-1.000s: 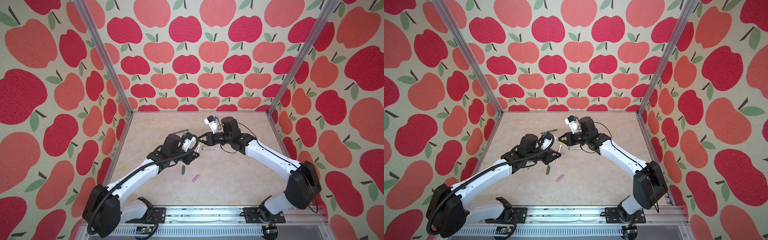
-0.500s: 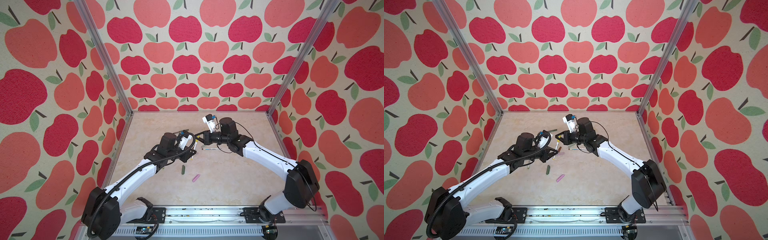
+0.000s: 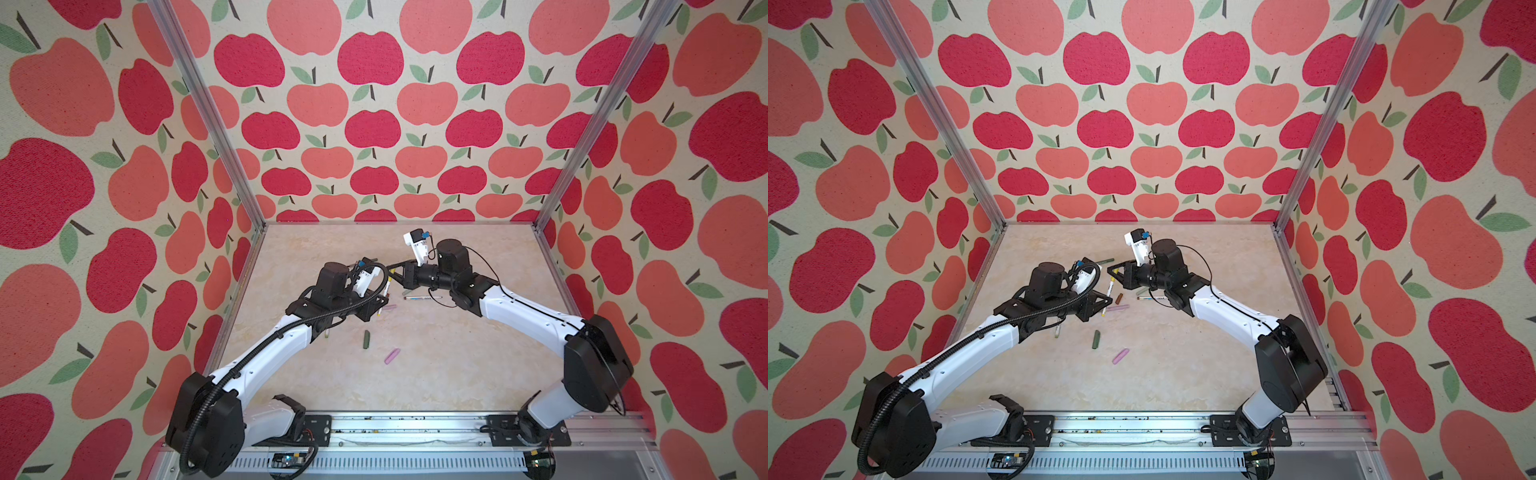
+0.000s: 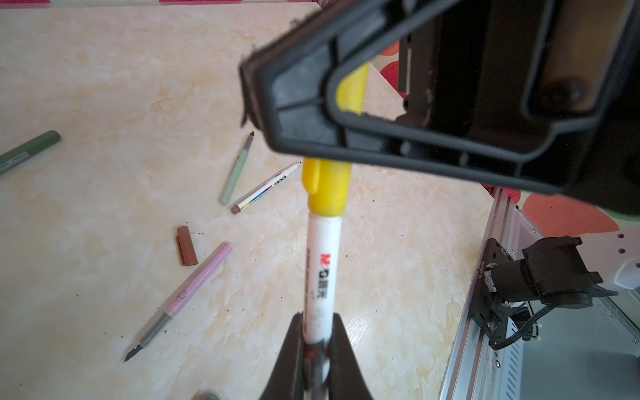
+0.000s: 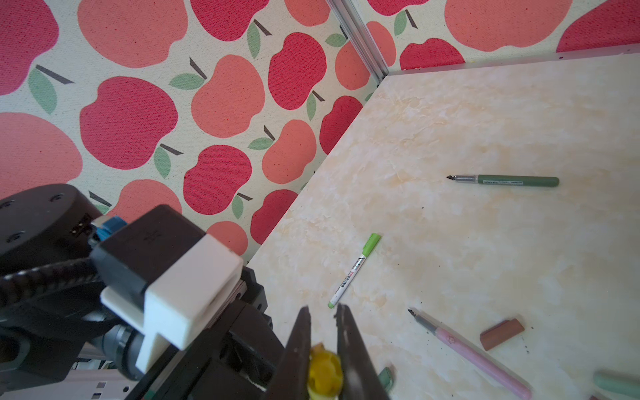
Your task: Insert the pens into the pen caps
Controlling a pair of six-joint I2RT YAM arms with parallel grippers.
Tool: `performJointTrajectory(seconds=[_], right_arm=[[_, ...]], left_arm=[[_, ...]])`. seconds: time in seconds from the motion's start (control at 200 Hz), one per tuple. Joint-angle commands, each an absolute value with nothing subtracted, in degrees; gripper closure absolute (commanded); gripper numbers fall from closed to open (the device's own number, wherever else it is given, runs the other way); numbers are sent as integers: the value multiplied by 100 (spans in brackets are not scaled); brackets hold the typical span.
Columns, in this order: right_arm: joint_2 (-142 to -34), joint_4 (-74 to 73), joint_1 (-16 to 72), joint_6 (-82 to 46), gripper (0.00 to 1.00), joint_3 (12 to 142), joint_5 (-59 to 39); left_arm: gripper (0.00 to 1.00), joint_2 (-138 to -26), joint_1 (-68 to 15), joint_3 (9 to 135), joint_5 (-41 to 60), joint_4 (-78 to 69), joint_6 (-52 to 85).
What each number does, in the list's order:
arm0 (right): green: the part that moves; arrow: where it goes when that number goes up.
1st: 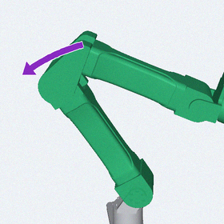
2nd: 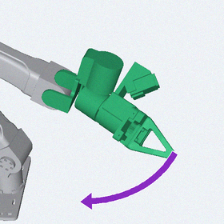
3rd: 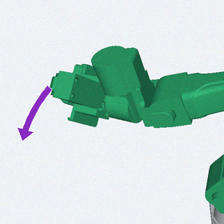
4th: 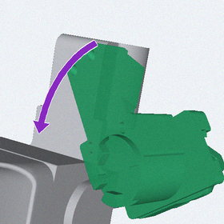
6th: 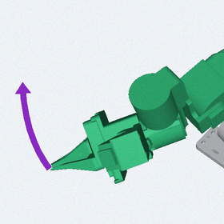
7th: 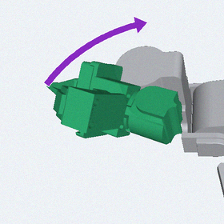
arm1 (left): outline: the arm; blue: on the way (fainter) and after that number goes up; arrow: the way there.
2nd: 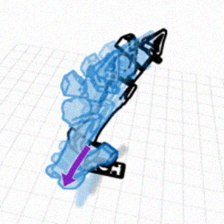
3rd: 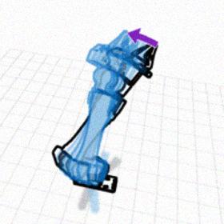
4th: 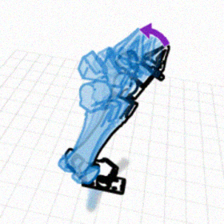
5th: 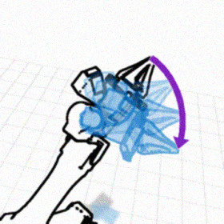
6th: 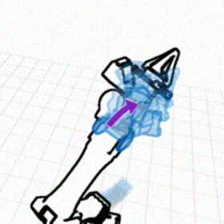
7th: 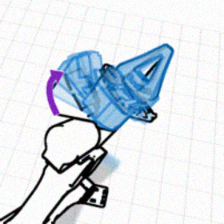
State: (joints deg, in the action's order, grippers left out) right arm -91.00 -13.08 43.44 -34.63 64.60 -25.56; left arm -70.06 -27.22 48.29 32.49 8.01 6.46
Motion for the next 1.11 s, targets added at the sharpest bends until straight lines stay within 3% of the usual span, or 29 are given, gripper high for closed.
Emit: performJointTrajectory(seconds=[0.0, 0.405, 0.605, 0.735, 0.921, 1.101], right_arm=[[-9564, 132, 4833, -3485, 97, 5920, -3312], [-9743, 83, 4843, -3486, 98, 5808, -3503], [-9367, -2, 4514, -3475, 95, 6003, -3345], [-8950, -181, 4104, -3538, 85, 6337, -3211], [-8506, -131, 3756, -3415, 48, 6978, -3120], [-8481, -53, 3714, -3344, 41, 7039, -3091]], left_arm=[[100, -6919, -2558, 5755, 3261, -1691, 668], [100, -7254, -2496, 6295, 3357, -1782, 604], [100, -7165, -2487, 5902, 3223, -1314, 732], [100, -6859, -2496, 5248, 3101, -812, 1003], [100, -6488, -2628, 4514, 2719, 257, 1472], [100, -6257, -2681, 4359, 1796, 1513, 2012]])
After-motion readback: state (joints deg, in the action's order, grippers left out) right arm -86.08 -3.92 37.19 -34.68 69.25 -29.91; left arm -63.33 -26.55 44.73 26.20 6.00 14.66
